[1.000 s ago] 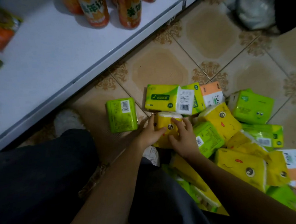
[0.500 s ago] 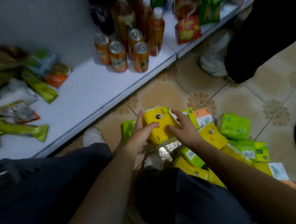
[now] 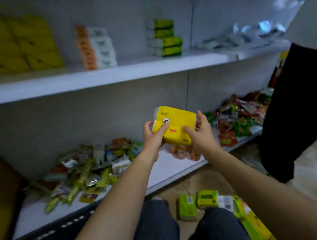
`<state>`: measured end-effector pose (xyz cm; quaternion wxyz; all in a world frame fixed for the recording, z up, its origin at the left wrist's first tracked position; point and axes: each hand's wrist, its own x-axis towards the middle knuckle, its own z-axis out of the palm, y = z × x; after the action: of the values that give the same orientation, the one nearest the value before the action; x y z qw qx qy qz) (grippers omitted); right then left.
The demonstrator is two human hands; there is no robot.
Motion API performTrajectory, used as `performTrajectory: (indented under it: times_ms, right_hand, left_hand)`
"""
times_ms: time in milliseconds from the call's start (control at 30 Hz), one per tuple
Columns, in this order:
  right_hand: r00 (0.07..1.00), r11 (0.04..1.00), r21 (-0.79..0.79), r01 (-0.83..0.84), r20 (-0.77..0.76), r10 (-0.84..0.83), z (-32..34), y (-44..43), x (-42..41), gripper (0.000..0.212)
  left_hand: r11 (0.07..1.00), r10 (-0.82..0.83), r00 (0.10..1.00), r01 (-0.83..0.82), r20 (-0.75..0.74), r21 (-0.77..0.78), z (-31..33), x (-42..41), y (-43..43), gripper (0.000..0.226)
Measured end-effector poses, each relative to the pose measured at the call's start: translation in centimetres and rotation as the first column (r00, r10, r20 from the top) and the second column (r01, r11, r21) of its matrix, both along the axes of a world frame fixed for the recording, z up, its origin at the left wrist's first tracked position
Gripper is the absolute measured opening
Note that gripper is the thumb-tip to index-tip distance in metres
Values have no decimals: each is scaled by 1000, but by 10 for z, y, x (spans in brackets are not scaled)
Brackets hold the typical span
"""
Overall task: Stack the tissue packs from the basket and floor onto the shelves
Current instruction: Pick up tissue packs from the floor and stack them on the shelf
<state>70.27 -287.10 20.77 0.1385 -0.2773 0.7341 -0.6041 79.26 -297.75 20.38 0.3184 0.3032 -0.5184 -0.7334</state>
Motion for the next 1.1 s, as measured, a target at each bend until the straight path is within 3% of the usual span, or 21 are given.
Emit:
performTrajectory:
  times_ms: [133,233,367,600,800,967,1100]
  right_hand:
    - [956,972,-62,-226,-207,209,58,-30,69,106]
    - [878,931,-33,-364,-345,332,102,-55,120,102]
    - [800,886,-11,-464,-436,413,141,-102,169,95]
    - [751,842,29,-539,-437,495,177,-213,232,81]
    - [719,765,-60,-641,-396,571,186,-325,276,58]
    - [689,753,45,-656,-370,623,177,-403,308,44]
    - [685,751,107,-652,-341,644,167,-442,319,43]
  left_hand:
    - [967,190,982,-189,-10,-171,61,73,-27,34]
    - [889,337,942,-316,5,-331,103,126,-53,30]
    - [797,479,877,-420,29,-434,148,190,-92,31]
    - [696,624,776,-500,91,-515,175,273,-184,28]
    - [598,731,674,-554,110,-580,187,327,-267,29]
    - [550,763,640,-568,91,-612,187,355,-323,23]
    - [502,820,558,-592,129,-631,174,364,-354,9]
